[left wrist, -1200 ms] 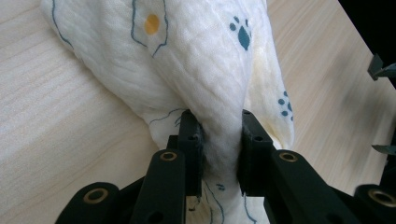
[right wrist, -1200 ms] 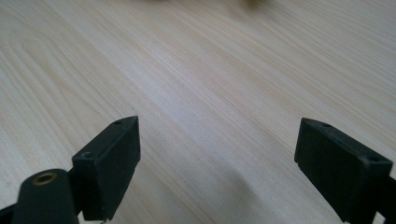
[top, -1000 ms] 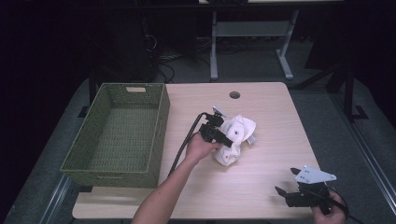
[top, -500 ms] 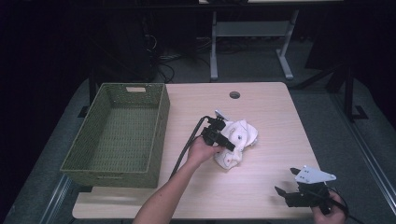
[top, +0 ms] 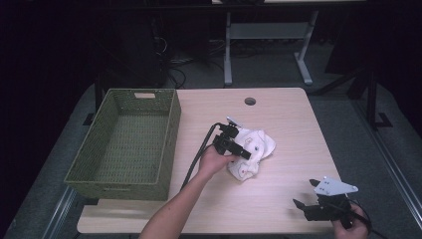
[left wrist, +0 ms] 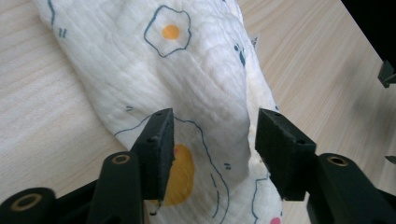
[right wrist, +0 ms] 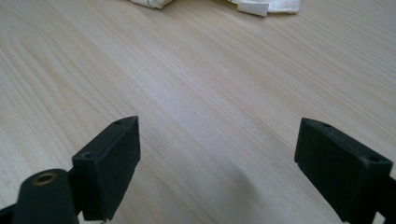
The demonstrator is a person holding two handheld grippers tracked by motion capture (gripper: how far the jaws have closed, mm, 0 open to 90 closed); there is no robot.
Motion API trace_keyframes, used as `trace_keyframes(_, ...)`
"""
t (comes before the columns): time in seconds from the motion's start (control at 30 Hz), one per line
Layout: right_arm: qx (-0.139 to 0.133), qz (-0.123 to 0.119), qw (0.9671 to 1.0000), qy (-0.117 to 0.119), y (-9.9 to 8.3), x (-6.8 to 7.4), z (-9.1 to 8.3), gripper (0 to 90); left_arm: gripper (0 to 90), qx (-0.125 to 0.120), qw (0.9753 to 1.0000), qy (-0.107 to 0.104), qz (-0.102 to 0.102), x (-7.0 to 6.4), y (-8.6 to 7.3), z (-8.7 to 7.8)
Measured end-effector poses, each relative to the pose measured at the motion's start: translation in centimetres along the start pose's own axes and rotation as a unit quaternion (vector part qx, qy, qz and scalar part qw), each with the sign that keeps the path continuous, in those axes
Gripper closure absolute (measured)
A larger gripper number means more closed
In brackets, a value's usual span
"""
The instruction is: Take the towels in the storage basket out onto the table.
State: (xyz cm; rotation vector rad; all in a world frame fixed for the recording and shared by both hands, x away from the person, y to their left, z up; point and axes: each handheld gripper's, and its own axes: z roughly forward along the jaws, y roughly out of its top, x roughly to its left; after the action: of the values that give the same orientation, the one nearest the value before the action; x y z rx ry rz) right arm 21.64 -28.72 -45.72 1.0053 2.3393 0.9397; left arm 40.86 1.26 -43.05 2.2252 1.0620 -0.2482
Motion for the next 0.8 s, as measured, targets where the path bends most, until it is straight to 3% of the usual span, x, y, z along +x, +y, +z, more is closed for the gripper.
trace_keyframes(0.33,0.002,0.003,1.0,0.002,0.0,0.1,0.1,14.0,44.7,-0.008,1.0,-0.005,-0.003,0.3,-0.1,-0.9)
trace_keyframes(0.63,0.005,0.003,1.0,0.0,0.0,0.0,0.1,14.0,40.5,-0.014,0.9997,0.003,0.019,-0.1,-0.3,-2.2)
trace_keyframes(0.8,0.005,0.001,1.0,0.001,0.0,0.2,0.2,14.0,40.0,-0.018,0.9996,0.008,0.022,0.0,-0.7,-2.8)
